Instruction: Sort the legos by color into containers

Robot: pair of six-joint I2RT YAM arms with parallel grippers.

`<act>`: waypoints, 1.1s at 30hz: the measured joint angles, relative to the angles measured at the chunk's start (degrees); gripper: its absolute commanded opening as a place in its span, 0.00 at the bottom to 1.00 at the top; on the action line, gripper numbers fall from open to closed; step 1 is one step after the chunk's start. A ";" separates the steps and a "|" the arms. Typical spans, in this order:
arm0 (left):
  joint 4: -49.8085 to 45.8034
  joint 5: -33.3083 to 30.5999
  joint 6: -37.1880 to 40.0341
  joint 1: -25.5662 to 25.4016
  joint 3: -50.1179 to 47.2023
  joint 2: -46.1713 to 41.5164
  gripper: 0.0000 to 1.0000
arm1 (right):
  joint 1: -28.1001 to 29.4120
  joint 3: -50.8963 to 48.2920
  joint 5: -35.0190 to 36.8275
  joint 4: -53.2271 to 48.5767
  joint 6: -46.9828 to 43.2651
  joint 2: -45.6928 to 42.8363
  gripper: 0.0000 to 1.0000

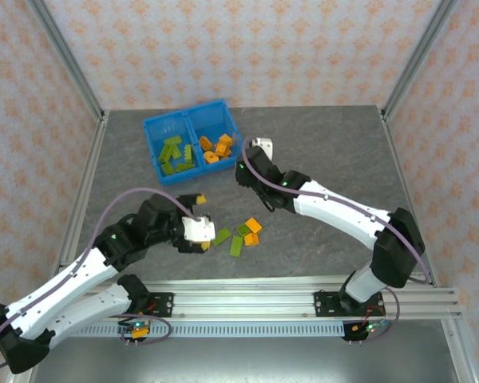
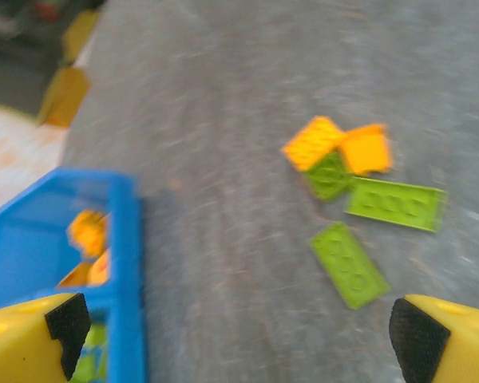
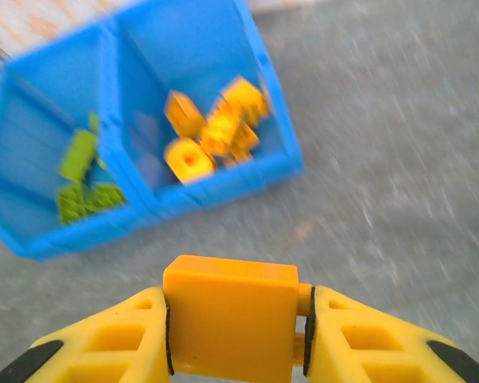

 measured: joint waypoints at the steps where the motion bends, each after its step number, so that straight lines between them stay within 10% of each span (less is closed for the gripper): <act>1: 1.01 -2.14 -2.32 1.38 0.79 -0.39 1.00 | -0.07 1.97 0.20 1.22 -1.55 1.38 0.37; 12: 7.19 -24.59 -12.26 6.34 1.92 -2.58 1.00 | -4.11 38.77 -0.24 4.52 -11.17 36.50 0.38; 21: 7.93 -27.15 -12.94 7.10 1.60 -1.29 1.00 | -7.72 77.55 -1.14 -4.17 -17.27 65.94 0.41; 33: 7.87 -25.49 -13.03 8.22 1.60 0.83 1.00 | -9.33 78.29 -6.32 -6.16 -17.51 68.81 0.61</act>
